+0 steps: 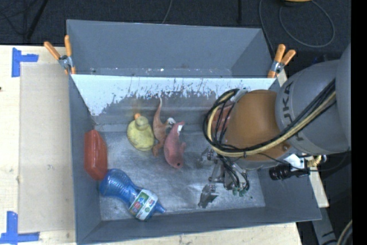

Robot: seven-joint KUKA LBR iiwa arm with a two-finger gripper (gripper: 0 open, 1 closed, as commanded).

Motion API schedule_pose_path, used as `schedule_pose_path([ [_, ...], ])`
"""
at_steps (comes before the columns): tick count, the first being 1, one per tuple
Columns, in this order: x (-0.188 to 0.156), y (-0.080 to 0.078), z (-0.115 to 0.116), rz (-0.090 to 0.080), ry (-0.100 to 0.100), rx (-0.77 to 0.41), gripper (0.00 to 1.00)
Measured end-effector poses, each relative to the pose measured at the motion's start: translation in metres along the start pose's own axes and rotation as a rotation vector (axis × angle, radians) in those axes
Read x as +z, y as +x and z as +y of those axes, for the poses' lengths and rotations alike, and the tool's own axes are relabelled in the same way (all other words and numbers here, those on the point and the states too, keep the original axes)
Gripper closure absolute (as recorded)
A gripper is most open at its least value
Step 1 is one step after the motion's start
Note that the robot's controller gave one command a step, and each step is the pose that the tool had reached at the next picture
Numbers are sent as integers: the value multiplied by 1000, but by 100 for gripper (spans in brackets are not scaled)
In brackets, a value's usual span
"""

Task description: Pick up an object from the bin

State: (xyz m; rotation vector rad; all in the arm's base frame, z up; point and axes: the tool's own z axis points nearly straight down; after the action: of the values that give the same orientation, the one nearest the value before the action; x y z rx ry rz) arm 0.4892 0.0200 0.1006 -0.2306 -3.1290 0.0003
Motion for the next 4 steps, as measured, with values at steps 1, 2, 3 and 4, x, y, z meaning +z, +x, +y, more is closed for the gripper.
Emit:
schedule_pose_path([
  [1,-3,4,-26,-3,0,-12,0],
  [2,29,10,-14,-12,0,68,0],
  [3,28,9,-46,-3,-4,93,100],
  [4,28,9,-46,-3,-4,93,100],
])
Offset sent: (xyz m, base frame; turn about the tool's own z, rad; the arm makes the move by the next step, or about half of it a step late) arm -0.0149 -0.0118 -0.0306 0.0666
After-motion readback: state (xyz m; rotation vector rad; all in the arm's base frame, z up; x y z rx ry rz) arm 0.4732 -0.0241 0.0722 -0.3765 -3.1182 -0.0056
